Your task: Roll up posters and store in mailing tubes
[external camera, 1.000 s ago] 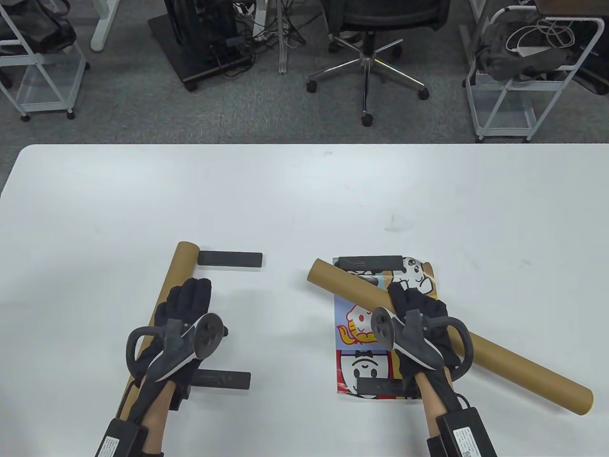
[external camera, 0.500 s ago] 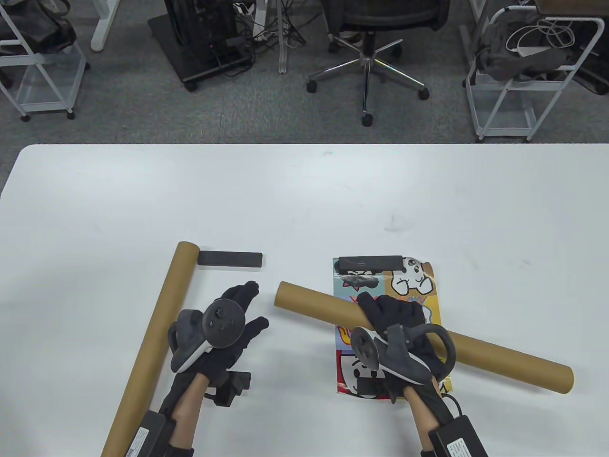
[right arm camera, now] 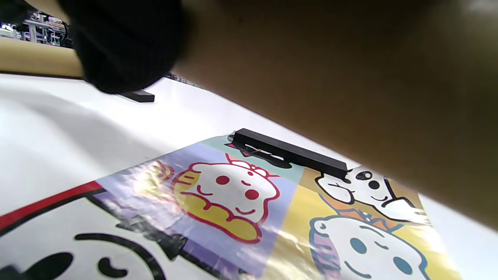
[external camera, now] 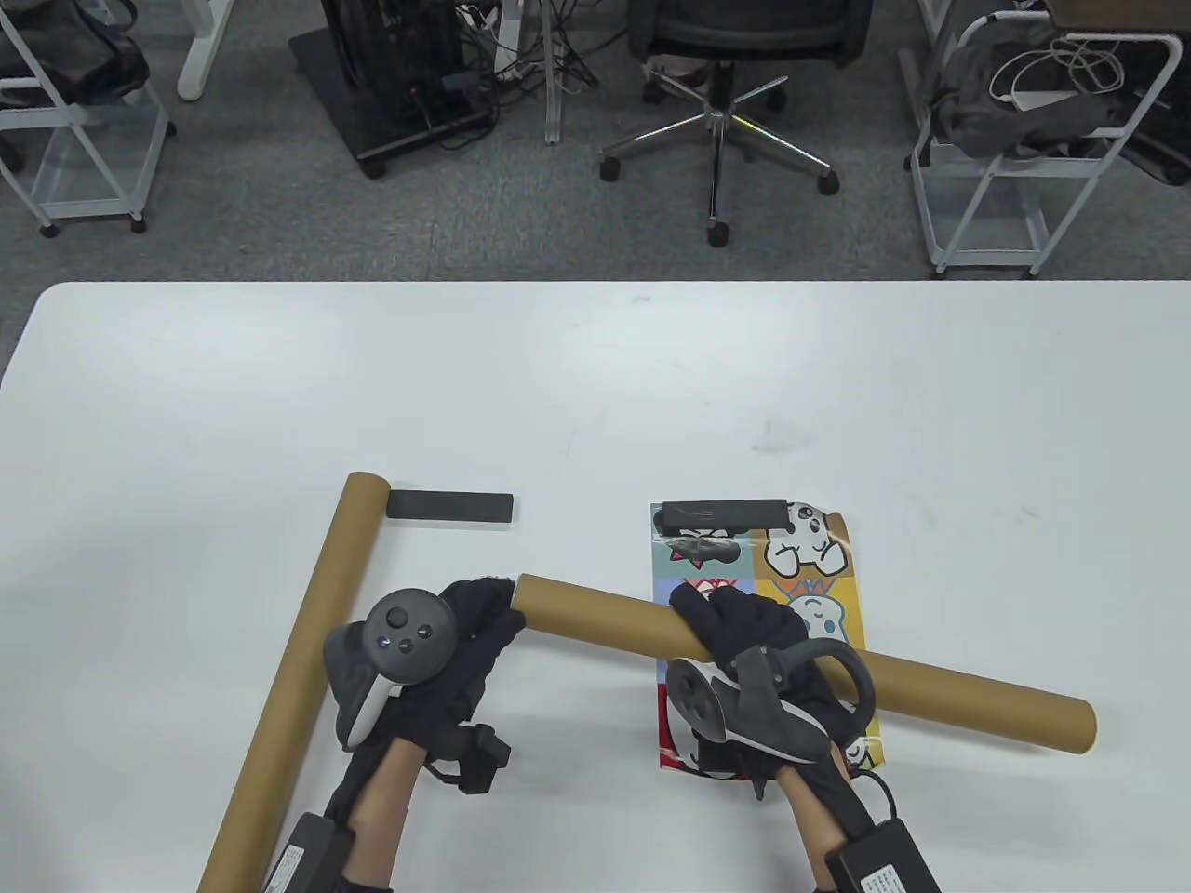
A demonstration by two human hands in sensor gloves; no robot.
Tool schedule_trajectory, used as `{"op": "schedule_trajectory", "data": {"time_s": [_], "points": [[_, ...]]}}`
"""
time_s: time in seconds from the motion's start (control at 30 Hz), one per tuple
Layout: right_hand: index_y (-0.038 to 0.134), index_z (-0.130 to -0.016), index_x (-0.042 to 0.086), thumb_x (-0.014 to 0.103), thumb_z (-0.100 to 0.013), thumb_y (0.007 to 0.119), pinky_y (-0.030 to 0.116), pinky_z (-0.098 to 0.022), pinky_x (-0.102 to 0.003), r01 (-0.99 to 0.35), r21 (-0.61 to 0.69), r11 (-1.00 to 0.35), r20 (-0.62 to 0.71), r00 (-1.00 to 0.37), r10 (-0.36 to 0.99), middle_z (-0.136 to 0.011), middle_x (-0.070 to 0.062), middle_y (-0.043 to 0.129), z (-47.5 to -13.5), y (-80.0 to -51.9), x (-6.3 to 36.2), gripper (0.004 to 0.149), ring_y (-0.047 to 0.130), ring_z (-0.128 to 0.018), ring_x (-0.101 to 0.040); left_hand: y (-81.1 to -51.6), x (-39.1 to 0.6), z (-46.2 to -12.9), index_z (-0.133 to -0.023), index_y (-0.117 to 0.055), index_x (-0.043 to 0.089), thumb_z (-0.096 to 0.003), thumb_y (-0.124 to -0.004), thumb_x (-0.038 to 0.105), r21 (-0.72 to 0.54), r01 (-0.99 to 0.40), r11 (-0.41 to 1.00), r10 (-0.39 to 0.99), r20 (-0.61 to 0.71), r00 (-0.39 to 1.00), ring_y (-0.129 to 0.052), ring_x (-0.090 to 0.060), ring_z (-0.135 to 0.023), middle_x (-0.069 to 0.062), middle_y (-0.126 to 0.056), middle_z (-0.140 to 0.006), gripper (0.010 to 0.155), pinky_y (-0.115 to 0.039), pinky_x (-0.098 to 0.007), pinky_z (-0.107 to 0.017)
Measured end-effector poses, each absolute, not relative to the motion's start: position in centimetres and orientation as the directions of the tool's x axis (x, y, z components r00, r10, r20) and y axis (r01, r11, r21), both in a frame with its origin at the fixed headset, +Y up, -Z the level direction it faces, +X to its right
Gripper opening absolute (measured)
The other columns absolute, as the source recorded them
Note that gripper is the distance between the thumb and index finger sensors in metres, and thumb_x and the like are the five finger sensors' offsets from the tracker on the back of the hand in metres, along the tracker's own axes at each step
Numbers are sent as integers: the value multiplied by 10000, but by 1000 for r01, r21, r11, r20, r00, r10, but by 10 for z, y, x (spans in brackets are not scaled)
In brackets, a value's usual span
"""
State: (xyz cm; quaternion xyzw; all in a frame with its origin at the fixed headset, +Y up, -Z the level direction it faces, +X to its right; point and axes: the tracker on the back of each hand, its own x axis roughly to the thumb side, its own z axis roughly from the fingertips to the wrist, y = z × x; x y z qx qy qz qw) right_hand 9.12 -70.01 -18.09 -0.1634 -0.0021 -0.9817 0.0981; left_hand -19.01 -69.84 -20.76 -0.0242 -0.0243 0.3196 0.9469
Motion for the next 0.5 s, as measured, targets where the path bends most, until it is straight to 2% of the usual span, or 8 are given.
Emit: {"op": "schedule_trajectory", "data": {"time_s": [0.1,0.23,0.33,0.4,0.5], "points": [[335,-1089,215,401,-414,800,675,-671,-630,204,-35,-978,321,-925,-204,-1057,-158,688,-181,-702,89,841,799,-892,-431,-698,-192,-207,-903,-783,299,-480,-729,424,-67,-593,803,595,32,803,-950,-243,-799,26,-882,-917,444,-778,-518,-714],[287,-1101,173,316,-443,770,591,-681,-697,206,-41,-978,327,-922,-208,-1092,-213,608,-180,-700,87,829,717,-926,-500,-700,-193,-207,-903,-789,289,-491,-717,438,-83,-630,772,633,13,774,-944,-260,-802,9,-881,-923,443,-767,-531,-714],[291,-1102,143,293,-444,772,597,-678,-703,196,-39,-980,339,-920,-197,-1101,-217,597,-178,-701,85,829,713,-933,-510,-699,-196,-206,-867,-822,289,-501,-645,486,-45,-685,727,685,-23,728,-947,-272,-781,-7,-899,-896,452,-760,-540,-712],[308,-1100,134,285,-437,784,610,-681,-694,197,-48,-979,345,-917,-202,-1113,-182,594,-178,-701,84,831,720,-944,-500,-699,-197,-206,-850,-835,293,-494,-659,492,-24,-684,729,684,-27,729,-954,-266,-766,-6,-911,-879,444,-767,-536,-706],[394,-1087,120,334,-391,842,651,-680,-657,257,-122,-959,335,-899,-283,-1078,-125,638,-177,-701,83,855,766,-913,-438,-698,-198,-206,-870,-840,276,-488,-724,455,-41,-696,717,695,-29,718,-963,-264,-752,-6,-915,-881,438,-779,-535,-696]]}}
